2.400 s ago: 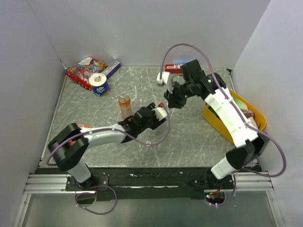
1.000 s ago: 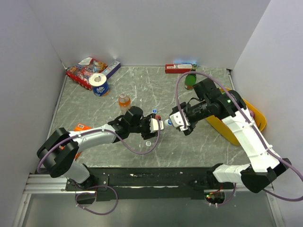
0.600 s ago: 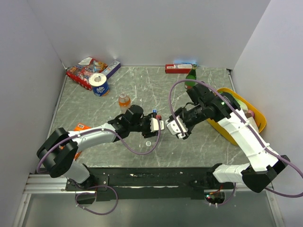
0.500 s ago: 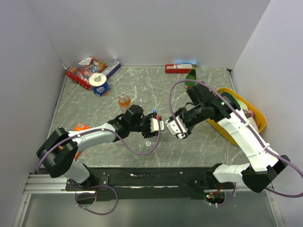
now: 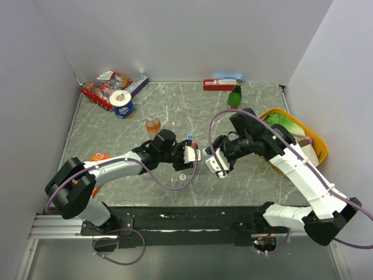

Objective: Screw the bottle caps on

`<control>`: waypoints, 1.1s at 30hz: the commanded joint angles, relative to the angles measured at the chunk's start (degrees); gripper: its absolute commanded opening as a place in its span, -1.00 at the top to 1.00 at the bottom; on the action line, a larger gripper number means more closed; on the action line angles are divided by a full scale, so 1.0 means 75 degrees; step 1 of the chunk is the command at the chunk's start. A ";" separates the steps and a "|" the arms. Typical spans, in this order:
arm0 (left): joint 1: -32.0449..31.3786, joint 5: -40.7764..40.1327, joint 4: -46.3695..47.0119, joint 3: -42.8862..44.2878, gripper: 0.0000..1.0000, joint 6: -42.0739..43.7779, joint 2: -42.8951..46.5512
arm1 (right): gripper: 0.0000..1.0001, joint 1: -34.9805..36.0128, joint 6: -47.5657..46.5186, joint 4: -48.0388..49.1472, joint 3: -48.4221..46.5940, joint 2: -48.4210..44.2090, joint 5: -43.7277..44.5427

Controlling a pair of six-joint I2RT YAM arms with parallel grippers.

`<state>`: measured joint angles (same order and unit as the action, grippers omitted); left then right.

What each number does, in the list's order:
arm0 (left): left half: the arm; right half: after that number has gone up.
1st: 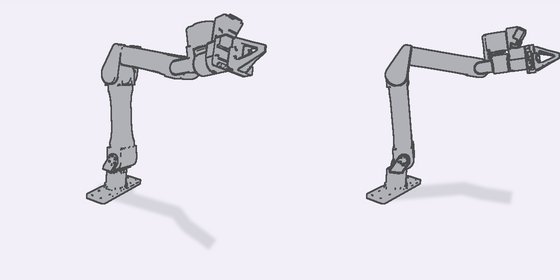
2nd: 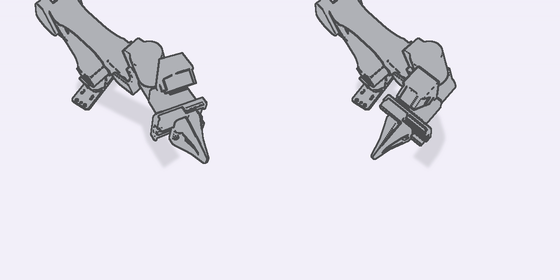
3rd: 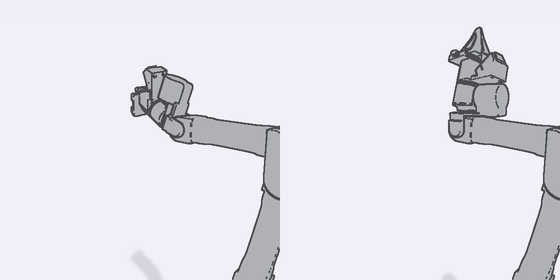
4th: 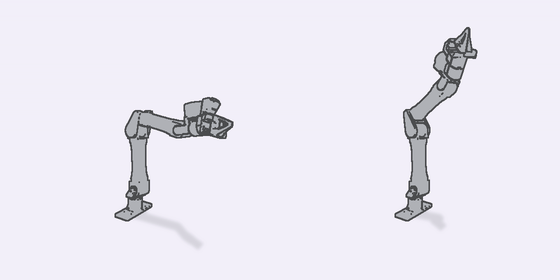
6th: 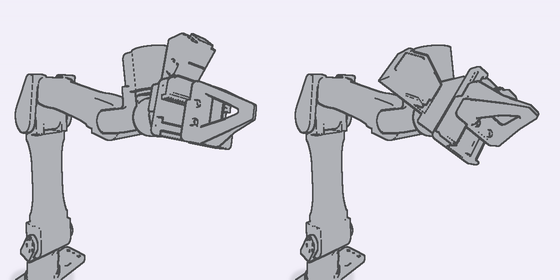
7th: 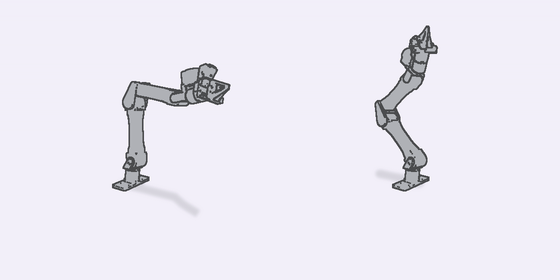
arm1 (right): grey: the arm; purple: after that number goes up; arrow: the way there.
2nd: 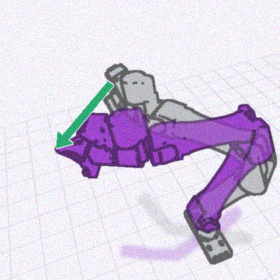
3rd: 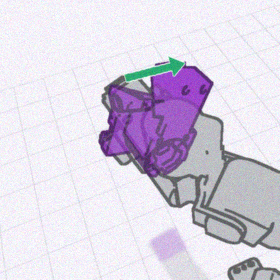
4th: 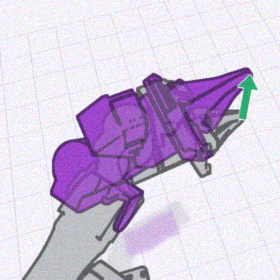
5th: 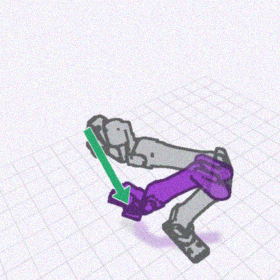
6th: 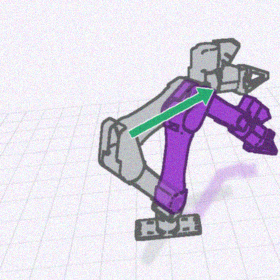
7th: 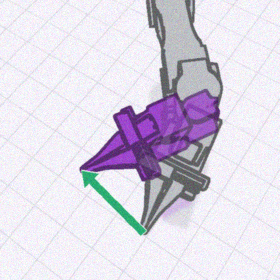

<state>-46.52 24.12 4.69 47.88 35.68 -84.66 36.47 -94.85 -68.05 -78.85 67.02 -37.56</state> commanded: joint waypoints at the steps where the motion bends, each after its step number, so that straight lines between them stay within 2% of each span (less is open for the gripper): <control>1: -0.0078 0.0429 0.0453 0.0401 0.98 0.0176 0.0214 | -0.08 0.0094 -0.0010 0.1092 0.0376 -0.0288 0.0133; 8: -0.0078 0.0499 0.0418 0.0437 0.98 0.0164 0.0156 | -0.05 0.0083 0.0108 0.1258 0.0283 -0.0218 0.0109; 11: -0.0067 0.0487 0.0465 0.0437 0.98 0.0188 0.0156 | 0.04 0.0094 0.0049 0.1023 0.0189 -0.0089 0.0192; 14: -0.0078 0.0487 0.0500 0.0413 0.98 0.0211 0.0144 | 0.21 0.0094 0.0189 0.0895 0.0037 0.0004 0.0180; 17: -0.0078 0.0266 0.0907 0.0320 0.98 0.0095 0.0155 | 0.49 0.0083 0.0563 0.0696 -0.0266 0.0192 0.0156; 19: -0.0113 -0.0389 0.1411 0.0110 0.98 -0.0407 0.0167 | 0.73 0.0071 0.1195 0.0566 -0.0536 0.0508 0.0168; 20: -0.0137 -0.0821 0.2272 0.0016 0.98 -0.0677 0.0179 | 0.80 0.0083 0.1545 0.0543 -0.0886 0.0648 0.0168; 21: -0.0137 -0.1614 0.2687 -0.0159 0.98 -0.1294 0.0191 | 0.94 0.0071 0.2384 0.0554 -0.1075 0.0951 0.0168; 22: -0.0160 -0.2051 0.3132 -0.0219 0.98 -0.1625 0.0191 | 1.00 0.0060 0.2798 0.0554 -0.1297 0.1128 0.0157; 24: -0.0183 -0.2848 0.4010 -0.0208 0.98 -0.2444 0.0109 | 1.00 0.0013 0.4106 0.0659 -0.1872 0.1584 0.0110; 25: -0.0265 -0.3862 0.4213 -0.0150 0.98 -0.2704 -0.0054 | 1.00 -0.0034 0.4579 0.0799 -0.2013 0.1703 0.0121; 28: -0.0382 -0.5261 0.4543 0.0248 0.98 -0.3467 -0.0347 | 1.00 -0.0046 0.6513 0.1467 -0.2318 0.1996 0.0425; 33: -0.0488 -0.6086 0.4180 0.0986 0.98 -0.4123 -0.0793 | 1.00 -0.0046 0.8788 0.1598 -0.2985 0.2627 0.0625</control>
<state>-49.82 -7.84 28.25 47.11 16.51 -88.82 33.93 -50.94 -57.49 -97.25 83.07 -26.35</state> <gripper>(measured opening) 0.633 0.422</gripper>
